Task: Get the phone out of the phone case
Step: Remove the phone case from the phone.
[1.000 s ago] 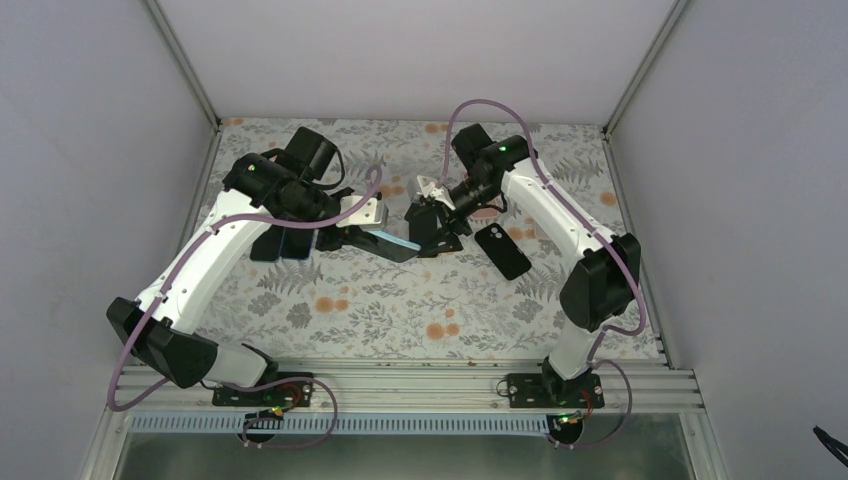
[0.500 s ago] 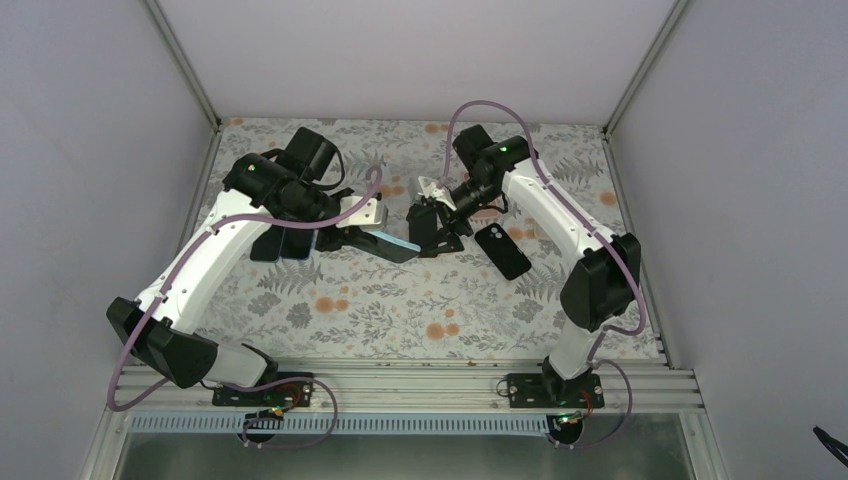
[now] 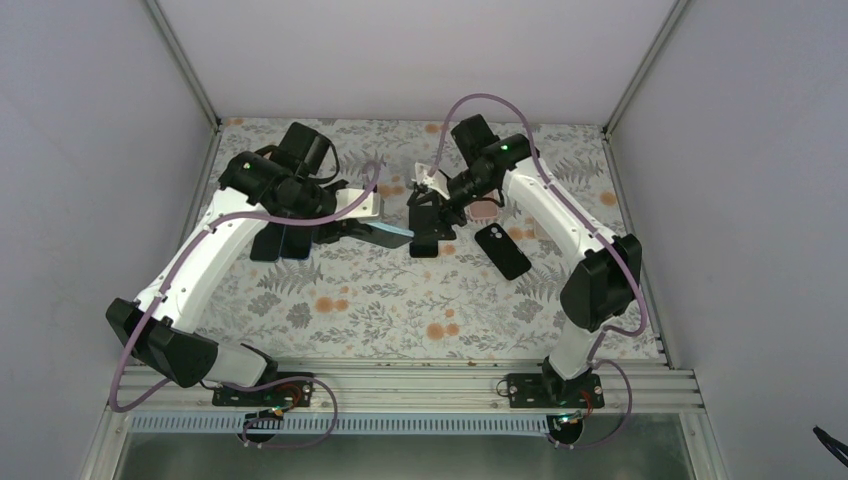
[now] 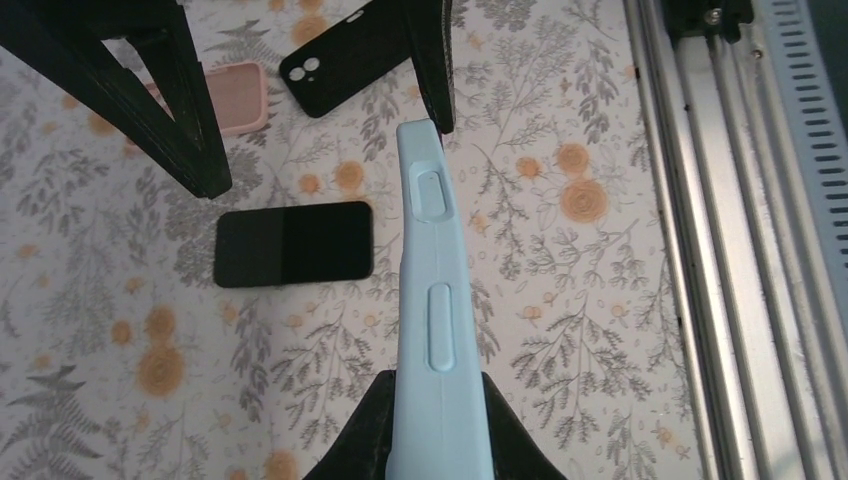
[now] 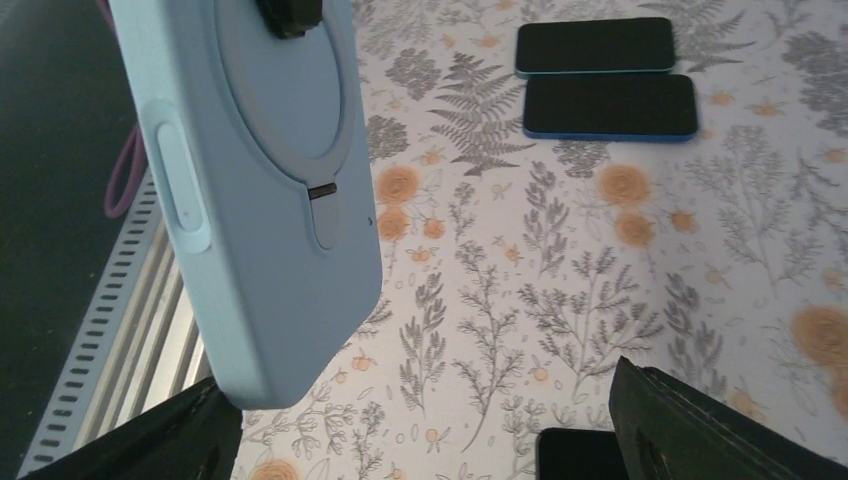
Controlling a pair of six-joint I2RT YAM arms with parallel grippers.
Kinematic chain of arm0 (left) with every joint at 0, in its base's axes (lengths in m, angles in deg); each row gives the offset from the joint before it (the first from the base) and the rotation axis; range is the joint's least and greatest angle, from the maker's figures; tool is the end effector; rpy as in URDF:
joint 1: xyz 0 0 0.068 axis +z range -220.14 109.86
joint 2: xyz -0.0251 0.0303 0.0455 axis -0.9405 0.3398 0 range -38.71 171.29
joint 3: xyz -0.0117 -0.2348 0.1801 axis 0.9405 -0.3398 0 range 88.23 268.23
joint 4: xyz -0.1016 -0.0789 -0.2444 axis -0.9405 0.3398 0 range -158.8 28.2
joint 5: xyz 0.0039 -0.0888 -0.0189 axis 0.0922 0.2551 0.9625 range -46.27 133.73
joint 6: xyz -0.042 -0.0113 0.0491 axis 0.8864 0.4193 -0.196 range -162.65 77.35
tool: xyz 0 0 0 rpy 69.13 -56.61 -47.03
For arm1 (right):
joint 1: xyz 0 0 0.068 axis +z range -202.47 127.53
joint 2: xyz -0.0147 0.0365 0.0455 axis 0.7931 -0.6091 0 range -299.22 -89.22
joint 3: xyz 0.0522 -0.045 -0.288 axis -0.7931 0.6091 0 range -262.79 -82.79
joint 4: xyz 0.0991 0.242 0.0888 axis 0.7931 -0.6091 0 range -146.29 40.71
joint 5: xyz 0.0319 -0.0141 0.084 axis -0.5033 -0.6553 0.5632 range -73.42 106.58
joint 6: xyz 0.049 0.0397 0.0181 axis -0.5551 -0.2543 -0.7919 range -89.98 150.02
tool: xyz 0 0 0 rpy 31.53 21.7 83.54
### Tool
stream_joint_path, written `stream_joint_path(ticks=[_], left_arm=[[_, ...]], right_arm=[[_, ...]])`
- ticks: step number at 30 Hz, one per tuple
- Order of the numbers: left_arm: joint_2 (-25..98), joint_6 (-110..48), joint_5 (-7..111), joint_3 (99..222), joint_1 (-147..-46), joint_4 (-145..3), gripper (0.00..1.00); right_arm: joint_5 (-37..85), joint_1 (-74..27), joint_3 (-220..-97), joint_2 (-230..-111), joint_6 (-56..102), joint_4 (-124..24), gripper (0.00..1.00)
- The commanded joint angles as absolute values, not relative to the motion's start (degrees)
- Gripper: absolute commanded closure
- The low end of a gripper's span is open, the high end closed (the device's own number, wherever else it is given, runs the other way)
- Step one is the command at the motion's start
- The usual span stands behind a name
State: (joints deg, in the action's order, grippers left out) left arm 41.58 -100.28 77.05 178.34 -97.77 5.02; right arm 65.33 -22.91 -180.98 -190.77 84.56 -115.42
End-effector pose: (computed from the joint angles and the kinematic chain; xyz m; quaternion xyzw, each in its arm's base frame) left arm 0.2254 -0.1500 0.3957 0.6796 0.6431 -0.2141 0.2805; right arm 0.3107 0.2209 0.3391 -0.6550 0.6163 0.3614 0.2461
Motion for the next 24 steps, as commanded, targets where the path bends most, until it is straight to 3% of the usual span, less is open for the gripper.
stream_joint_path(ticks=[1,7,15,20,24], left_arm=[[40.04,-102.13,88.15,178.58,-99.58,8.88,0.98],[40.20,-102.74,88.71,177.95,-99.58,8.89,0.98],[40.02,-102.79,91.96,180.38,-99.58,8.91,0.98],[39.92,-103.02,89.21,178.45,-99.58,8.78,0.98],[39.68,-102.26,86.13,176.93,-99.58,7.09,0.98]], right_arm=[[60.15,-23.65,-187.10,-192.85,77.05,-102.65,0.07],[58.71,-23.56,-192.49,-194.74,76.15,-103.01,0.07],[55.65,-22.23,-189.77,-194.87,74.81,-98.49,0.07],[61.49,-22.27,-187.77,-191.37,80.61,-103.83,0.06],[65.79,-22.41,-187.30,-188.07,90.09,-117.65,0.06]])
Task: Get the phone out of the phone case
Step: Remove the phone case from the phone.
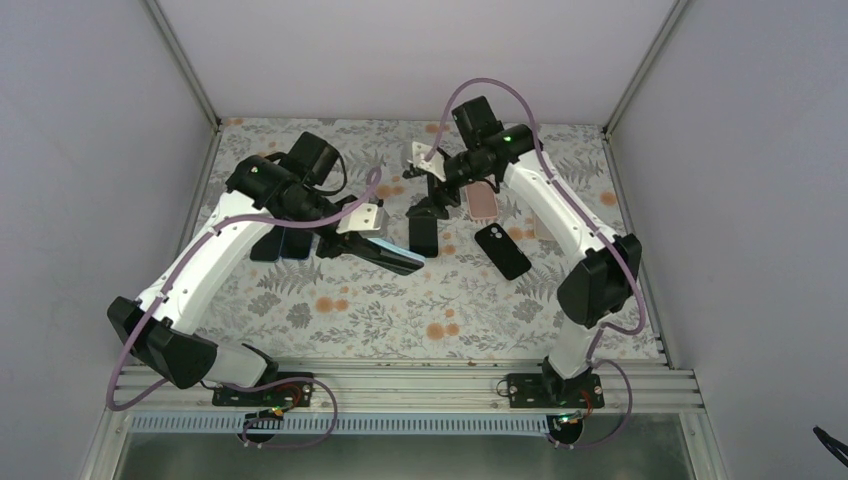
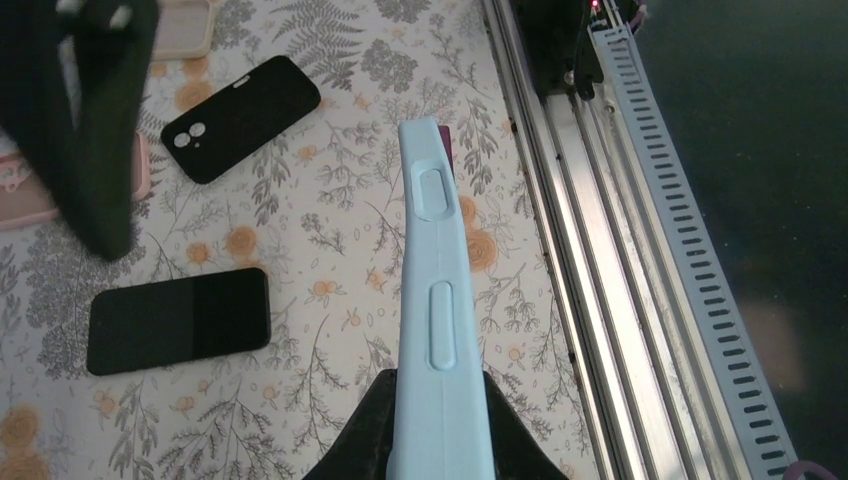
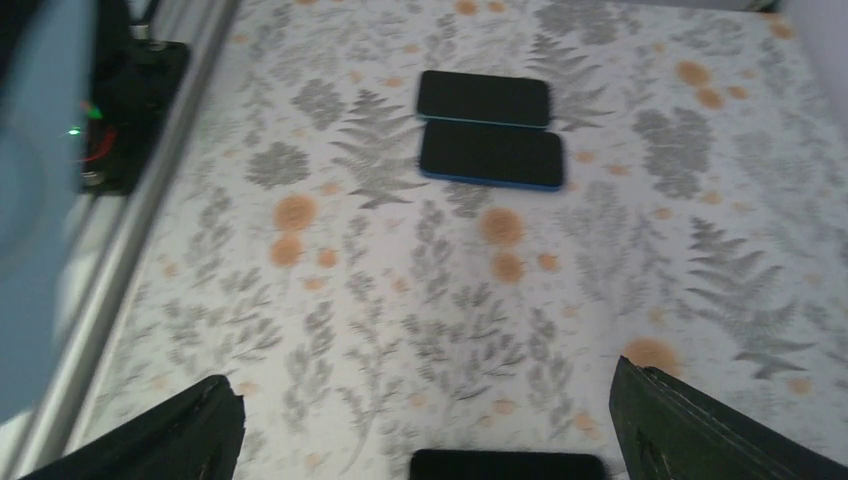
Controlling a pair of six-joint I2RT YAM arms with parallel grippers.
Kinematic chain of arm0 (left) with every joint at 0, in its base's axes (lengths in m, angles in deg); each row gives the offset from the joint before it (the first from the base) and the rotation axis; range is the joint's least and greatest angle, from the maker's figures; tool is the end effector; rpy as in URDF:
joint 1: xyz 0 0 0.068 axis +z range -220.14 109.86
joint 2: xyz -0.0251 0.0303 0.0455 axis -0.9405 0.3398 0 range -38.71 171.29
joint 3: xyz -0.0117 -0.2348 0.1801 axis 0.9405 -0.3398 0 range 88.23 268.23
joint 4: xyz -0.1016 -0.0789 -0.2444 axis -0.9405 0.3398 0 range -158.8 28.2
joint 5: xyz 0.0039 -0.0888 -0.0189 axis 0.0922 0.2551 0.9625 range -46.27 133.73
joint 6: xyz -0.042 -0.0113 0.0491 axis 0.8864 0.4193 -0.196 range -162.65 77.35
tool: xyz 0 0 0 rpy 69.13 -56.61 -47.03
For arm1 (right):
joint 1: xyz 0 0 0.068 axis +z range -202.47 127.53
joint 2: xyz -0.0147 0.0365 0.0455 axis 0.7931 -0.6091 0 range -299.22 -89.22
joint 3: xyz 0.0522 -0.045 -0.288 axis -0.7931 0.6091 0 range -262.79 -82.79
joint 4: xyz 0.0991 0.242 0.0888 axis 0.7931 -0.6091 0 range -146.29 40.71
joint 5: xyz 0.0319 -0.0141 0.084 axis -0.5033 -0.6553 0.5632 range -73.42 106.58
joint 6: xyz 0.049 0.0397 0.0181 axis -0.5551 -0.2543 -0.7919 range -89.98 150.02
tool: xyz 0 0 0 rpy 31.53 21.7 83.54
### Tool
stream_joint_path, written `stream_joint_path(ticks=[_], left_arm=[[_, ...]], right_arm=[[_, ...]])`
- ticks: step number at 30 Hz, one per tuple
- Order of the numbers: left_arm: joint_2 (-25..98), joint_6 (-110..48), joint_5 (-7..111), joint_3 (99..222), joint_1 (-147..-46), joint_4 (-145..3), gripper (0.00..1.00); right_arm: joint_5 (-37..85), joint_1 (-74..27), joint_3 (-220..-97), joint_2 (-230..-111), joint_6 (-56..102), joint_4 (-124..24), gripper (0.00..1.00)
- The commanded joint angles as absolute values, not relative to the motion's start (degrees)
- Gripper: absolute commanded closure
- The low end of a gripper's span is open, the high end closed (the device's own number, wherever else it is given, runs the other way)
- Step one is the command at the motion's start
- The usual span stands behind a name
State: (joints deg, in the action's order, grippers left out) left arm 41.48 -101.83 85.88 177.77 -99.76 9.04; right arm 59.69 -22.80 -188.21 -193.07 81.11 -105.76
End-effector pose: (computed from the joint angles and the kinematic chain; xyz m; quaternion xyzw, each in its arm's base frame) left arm 0.2084 -0.1583 0.3944 0.6893 0.6080 -0.2972 0.2585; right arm 0.3405 0.2347 0.3689 -0.6590 0.6037 0.2921 0.3406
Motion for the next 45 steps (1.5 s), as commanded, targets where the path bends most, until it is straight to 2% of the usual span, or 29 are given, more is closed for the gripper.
stream_joint_path(ticks=[1,9,15,21,45], left_arm=[[39.68,-102.17,85.90,176.76,-99.58,7.00,0.98],[39.80,-101.19,84.90,177.18,-99.58,6.48,0.98],[39.77,-100.74,85.05,178.22,-99.58,6.61,0.98],[40.21,-100.61,85.21,178.67,-99.60,6.78,0.98],[39.76,-100.45,84.32,177.71,-99.49,5.73,0.98]], right_arm=[[65.84,-22.41,-185.99,-187.03,91.12,-119.12,0.06],[67.11,-22.12,-175.61,-179.92,93.32,-121.90,0.06],[67.17,-21.26,-170.19,-178.05,89.72,-115.82,0.07],[67.61,-21.03,-170.09,-178.75,87.70,-112.34,0.07],[68.94,-20.40,-172.05,-180.68,89.53,-114.88,0.07]])
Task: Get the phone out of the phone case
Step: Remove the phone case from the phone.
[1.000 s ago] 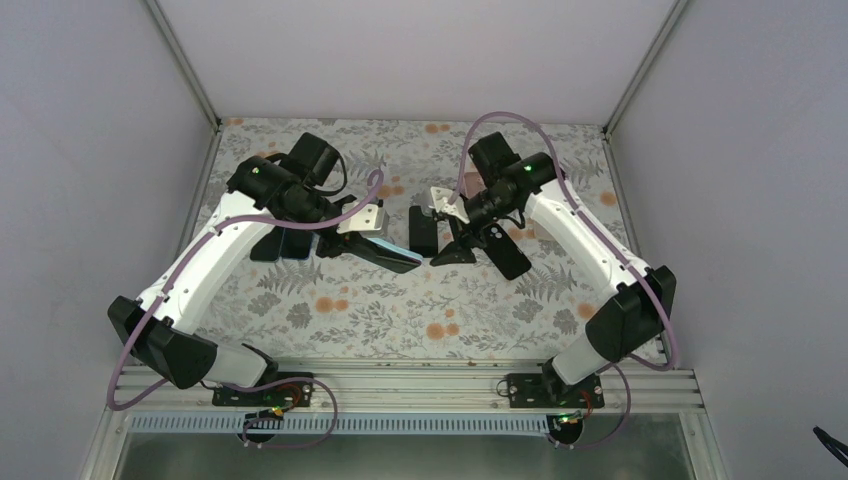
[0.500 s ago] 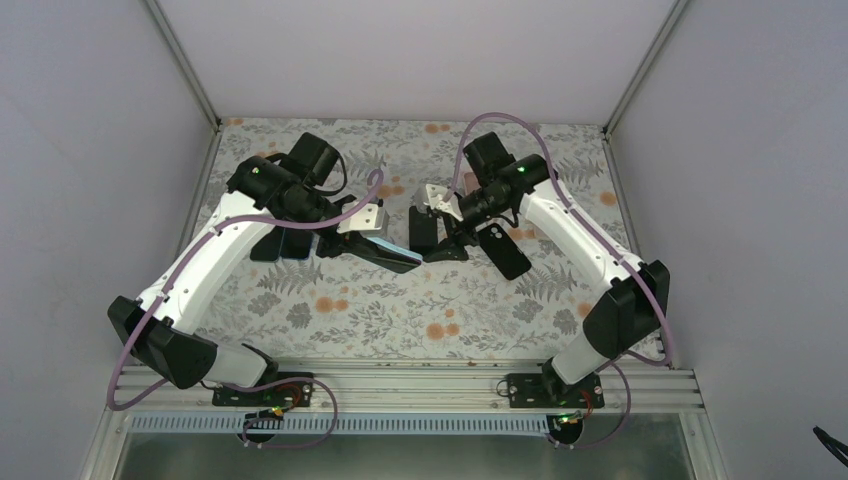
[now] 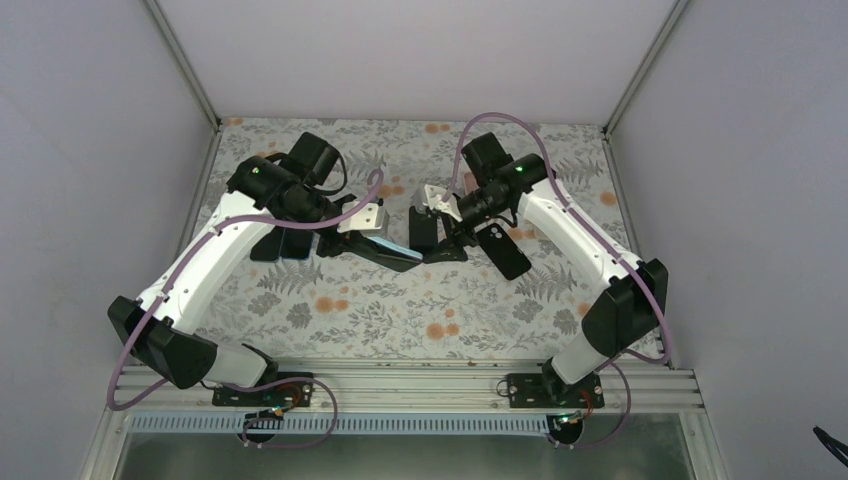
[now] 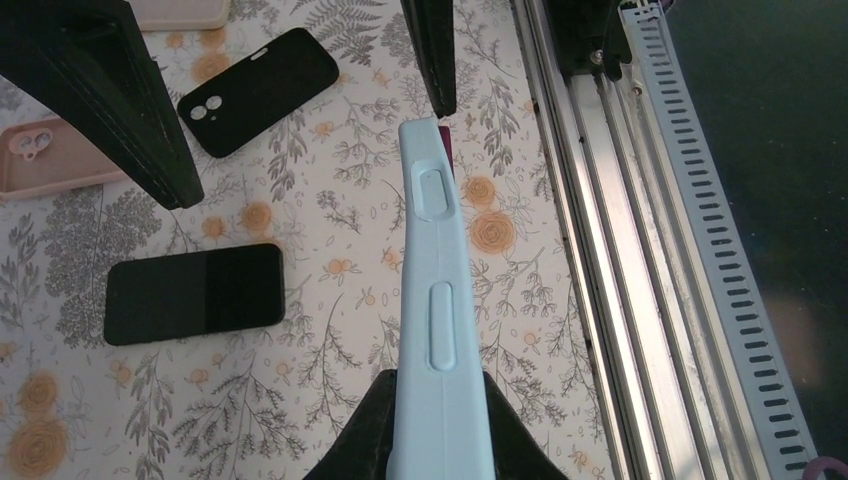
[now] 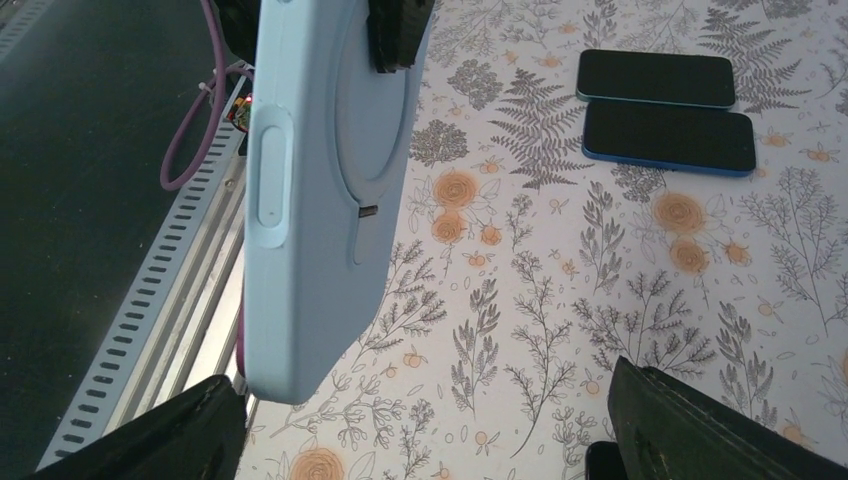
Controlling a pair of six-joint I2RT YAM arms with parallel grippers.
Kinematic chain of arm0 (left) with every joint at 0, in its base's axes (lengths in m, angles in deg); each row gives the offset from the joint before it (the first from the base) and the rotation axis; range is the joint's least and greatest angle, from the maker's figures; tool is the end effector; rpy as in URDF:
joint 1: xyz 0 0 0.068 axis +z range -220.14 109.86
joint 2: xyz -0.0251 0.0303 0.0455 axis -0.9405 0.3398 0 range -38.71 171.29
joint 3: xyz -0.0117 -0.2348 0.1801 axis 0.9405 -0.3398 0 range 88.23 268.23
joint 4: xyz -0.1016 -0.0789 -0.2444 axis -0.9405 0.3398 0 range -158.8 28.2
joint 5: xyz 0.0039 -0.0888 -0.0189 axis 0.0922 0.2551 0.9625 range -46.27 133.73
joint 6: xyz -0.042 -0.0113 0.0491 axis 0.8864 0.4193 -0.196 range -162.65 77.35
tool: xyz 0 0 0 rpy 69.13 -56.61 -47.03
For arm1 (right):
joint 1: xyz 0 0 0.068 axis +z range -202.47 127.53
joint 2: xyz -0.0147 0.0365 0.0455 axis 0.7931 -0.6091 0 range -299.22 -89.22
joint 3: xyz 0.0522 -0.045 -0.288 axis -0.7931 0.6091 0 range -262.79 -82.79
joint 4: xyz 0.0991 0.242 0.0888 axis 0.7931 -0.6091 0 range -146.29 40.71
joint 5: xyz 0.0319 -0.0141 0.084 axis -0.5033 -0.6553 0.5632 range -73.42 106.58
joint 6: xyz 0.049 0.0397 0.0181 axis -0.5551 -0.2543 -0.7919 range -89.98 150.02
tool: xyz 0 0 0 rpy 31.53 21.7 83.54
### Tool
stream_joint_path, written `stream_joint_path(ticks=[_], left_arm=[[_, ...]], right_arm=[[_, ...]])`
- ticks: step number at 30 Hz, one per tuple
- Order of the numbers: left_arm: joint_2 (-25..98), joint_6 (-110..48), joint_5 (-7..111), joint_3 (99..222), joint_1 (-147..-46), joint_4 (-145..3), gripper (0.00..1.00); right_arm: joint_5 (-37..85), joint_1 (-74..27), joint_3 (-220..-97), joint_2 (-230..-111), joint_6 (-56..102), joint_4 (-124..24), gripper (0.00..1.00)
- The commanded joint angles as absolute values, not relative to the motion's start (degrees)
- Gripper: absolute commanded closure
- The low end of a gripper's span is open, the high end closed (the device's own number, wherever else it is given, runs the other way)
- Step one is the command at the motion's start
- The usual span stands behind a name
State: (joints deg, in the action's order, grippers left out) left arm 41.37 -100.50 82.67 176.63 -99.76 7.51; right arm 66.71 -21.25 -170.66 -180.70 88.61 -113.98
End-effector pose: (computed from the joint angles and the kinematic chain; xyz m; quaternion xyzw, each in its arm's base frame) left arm 0.2120 -0.1578 0.3885 0.6858 0.6247 -0.2734 0.2544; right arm 0.2624 0.2055 0.3454 -0.6846 0.5737 0.3639 0.2641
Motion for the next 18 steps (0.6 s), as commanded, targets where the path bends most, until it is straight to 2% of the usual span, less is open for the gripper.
stream_joint_path(ticks=[1,18], left_arm=[[39.78,-100.40,84.33,177.70,-99.49,5.77,0.98],[39.58,-100.88,85.39,178.91,-99.49,7.21,0.98]], right_arm=[[68.91,-20.28,-172.00,-180.63,89.48,-114.86,0.07],[65.12,-21.43,-172.08,-182.33,84.88,-107.96,0.09]])
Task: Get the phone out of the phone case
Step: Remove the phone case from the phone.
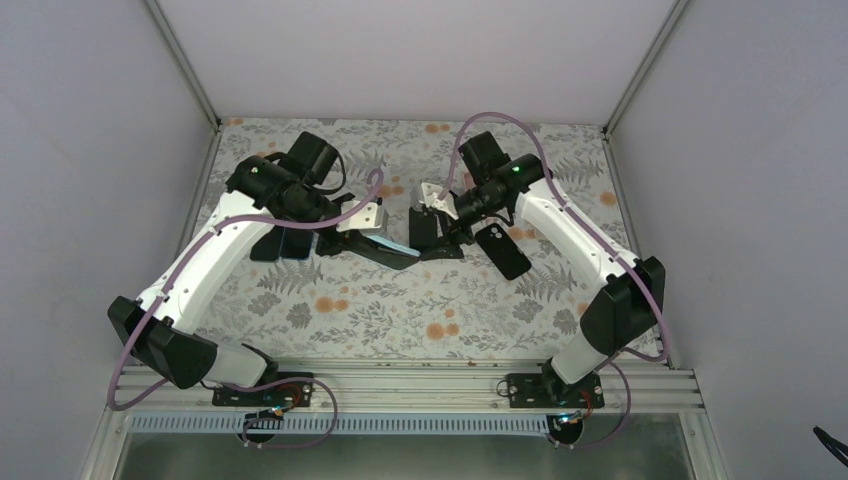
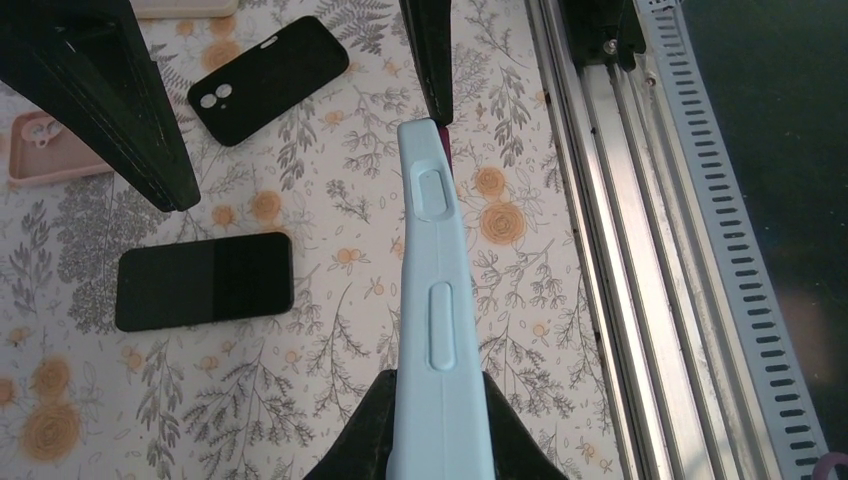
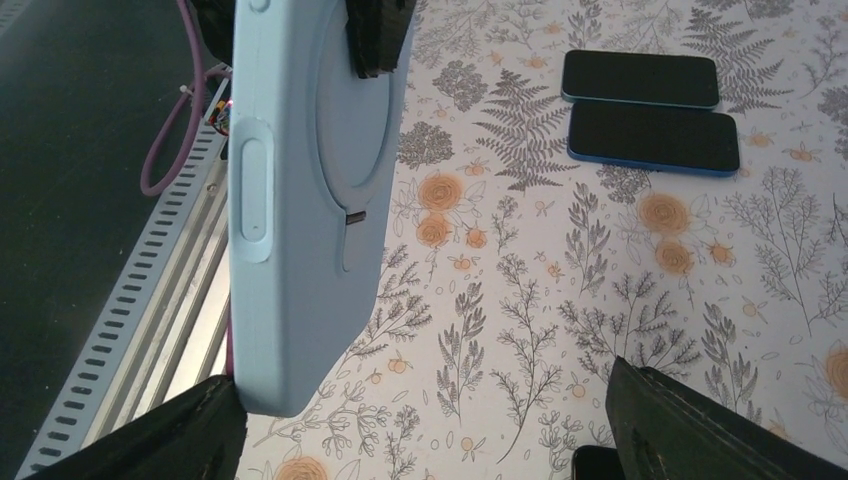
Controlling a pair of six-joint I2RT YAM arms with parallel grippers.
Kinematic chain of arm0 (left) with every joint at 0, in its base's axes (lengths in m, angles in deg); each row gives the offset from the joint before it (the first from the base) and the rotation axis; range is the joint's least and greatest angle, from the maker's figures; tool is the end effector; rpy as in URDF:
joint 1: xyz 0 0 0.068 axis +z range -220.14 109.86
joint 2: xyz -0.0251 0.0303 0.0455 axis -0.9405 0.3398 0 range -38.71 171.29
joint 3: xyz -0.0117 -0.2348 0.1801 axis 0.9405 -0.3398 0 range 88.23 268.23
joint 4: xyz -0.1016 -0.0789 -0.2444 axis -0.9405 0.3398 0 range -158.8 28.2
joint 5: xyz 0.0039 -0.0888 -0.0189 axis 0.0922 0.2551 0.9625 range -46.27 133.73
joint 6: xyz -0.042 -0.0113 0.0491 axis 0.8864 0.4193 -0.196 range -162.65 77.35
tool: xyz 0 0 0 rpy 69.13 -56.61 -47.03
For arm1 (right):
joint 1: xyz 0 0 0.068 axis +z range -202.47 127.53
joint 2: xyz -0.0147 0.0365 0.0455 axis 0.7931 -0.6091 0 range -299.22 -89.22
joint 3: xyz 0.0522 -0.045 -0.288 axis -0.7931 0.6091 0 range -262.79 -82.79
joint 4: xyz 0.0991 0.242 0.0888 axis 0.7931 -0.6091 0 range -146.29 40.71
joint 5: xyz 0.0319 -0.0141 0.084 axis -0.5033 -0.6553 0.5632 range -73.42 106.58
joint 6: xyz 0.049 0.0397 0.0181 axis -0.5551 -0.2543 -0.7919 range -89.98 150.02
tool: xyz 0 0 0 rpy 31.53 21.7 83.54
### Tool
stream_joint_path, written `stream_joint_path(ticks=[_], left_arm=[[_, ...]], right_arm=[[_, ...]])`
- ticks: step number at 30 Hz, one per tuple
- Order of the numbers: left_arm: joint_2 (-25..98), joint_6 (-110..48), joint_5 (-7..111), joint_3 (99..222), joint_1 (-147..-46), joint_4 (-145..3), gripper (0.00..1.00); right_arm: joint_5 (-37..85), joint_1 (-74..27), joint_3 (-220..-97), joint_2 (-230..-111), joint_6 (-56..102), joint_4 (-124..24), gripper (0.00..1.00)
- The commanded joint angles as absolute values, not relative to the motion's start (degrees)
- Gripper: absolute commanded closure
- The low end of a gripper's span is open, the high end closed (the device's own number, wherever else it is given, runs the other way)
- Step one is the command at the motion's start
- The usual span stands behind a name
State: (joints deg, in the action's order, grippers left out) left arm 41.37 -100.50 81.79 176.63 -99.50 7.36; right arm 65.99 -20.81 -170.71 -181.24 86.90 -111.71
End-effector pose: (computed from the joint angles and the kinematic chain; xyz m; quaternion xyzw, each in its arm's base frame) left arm 0.2134 -0.1566 0.3882 0.6852 0.6285 -0.2655 0.2549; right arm 0.2665 0.2105 0.3439 -0.6818 0.5775 0.3590 0.2697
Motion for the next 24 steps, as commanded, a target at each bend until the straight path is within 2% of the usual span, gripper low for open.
stream_joint_path(ticks=[1,7,12,19,24], left_arm=[[39.58,-101.00,85.70,179.06,-99.51,7.33,0.98],[40.33,-101.88,88.40,180.23,-99.49,8.80,0.98],[40.49,-101.62,90.40,182.32,-99.51,8.98,0.98],[41.26,-101.84,91.13,184.49,-98.08,7.85,0.98],[42.39,-101.39,92.70,187.82,-95.70,5.72,0.98]], right_arm=[[64.27,-21.37,-172.01,-182.41,83.84,-106.60,0.09],[52.25,-21.37,-171.02,-182.88,73.75,-92.29,0.09],[45.52,-21.04,-175.87,-185.52,69.80,-86.63,0.09],[53.40,-13.48,-180.55,-188.45,70.89,-91.15,0.09],[66.15,-8.26,-183.59,-189.07,67.56,-89.27,0.09]])
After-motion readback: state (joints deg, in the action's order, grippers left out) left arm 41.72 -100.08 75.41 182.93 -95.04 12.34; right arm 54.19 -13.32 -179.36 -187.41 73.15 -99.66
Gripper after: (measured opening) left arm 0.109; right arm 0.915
